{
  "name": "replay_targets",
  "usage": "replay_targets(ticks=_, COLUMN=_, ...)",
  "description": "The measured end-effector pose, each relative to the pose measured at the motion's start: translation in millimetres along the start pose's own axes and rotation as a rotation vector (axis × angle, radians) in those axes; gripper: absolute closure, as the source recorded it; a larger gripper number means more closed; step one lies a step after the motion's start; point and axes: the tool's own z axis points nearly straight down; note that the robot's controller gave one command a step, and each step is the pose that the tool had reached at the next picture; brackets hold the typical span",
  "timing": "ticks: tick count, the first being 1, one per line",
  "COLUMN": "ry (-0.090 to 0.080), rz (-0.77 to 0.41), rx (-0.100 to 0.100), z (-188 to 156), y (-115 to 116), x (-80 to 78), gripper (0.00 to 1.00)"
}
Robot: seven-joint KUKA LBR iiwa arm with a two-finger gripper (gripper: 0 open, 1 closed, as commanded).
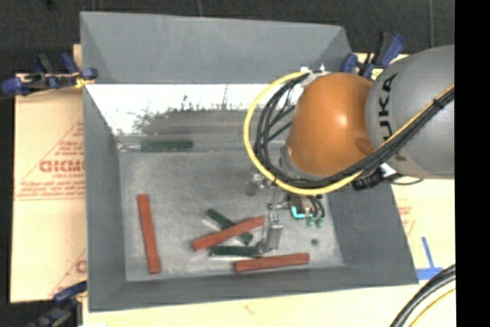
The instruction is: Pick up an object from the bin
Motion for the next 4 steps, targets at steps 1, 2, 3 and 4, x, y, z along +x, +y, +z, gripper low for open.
replay_targets(ticks=1, ry=-0.008, rz=0.001, rx=0.0, z=-3.6, y=-0.1, x=-1.8, gripper=0.0)
replay_targets(ticks=2, ry=-0.005, rz=-0.009, rx=0.0, z=103.0, y=2.8, x=6.0, gripper=1.0)
replay_targets(ticks=3, ry=-0.005, rz=-0.008, rx=0.0, z=103.0, y=2.8, x=6.0, gripper=1.0)
replay_targets(ticks=4, ry=0.0, rz=-0.021, rx=0.001, z=50.9, y=9.2, x=0.4, gripper=1.0)
